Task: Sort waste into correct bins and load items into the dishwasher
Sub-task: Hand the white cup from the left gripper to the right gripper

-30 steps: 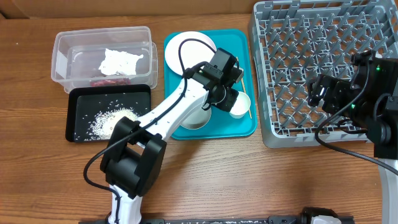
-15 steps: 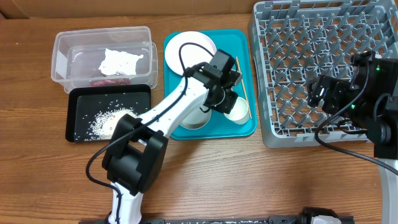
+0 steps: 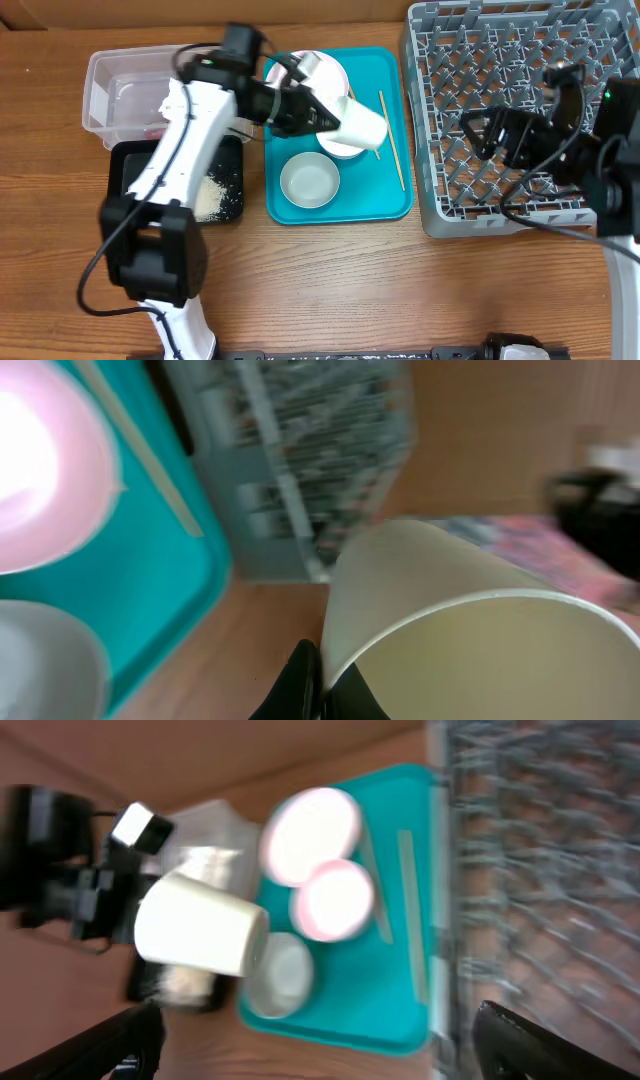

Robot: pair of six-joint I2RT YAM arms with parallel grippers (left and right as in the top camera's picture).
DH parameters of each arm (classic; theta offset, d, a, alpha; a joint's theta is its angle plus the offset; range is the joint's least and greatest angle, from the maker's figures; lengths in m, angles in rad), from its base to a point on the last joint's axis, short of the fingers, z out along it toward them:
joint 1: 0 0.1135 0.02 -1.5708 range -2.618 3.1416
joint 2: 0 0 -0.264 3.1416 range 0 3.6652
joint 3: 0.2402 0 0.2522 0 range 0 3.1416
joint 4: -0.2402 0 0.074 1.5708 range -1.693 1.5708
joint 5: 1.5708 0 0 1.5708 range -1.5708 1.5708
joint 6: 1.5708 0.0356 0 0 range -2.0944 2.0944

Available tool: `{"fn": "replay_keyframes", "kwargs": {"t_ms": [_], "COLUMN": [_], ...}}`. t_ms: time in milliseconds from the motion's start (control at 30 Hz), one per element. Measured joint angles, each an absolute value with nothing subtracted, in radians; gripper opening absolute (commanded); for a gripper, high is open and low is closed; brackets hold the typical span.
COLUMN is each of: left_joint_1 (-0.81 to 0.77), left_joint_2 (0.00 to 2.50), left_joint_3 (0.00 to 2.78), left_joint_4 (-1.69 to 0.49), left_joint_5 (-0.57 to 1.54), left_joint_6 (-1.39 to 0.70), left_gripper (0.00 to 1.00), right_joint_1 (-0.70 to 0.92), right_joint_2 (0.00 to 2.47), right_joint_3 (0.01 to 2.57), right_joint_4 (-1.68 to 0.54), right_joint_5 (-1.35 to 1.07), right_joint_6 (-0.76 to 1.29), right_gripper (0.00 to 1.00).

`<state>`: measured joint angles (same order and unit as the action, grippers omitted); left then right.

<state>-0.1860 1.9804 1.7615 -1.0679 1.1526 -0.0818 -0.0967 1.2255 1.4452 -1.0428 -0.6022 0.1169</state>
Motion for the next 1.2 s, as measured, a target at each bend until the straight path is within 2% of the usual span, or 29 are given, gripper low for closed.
{"fn": "replay_keyframes", "kwargs": {"t_ms": [200,433,733,967,1200], "left_joint_1": [-0.146,-0.172,-0.202,-0.202,-0.202], "left_joint_2": [1.980,1.980,1.980,1.980,1.980], "left_joint_3": [1.761,1.761,1.761,1.761,1.761], "left_joint_4": [-1.105,-1.127,-1.129,-1.125,-1.122], "left_joint_5": [1.433,1.525,1.550,1.557,1.557], "left_joint_6": [-0.018,0.003,0.004,0.004,0.004], "left_gripper": [0.04,0.04,0.04,0.04,0.04], "right_joint_1": [-0.096,-0.033,0.110,0.137,0.171], "right_joint_2": [1.307,1.390,1.435,1.449,1.482], "right_joint_3": [1.404,1.398,1.398,1.398,1.398], "right_joint_4": [-0.861,-0.743,-0.680,-0.681,-0.657], "right_joint_5": [-0.923,-1.150,-1.178,-1.147,-1.143], "right_joint_6": [0.090,0.064,0.052,0.051,0.052], "right_gripper": [1.00,1.00,0.94,0.91,0.84]}}
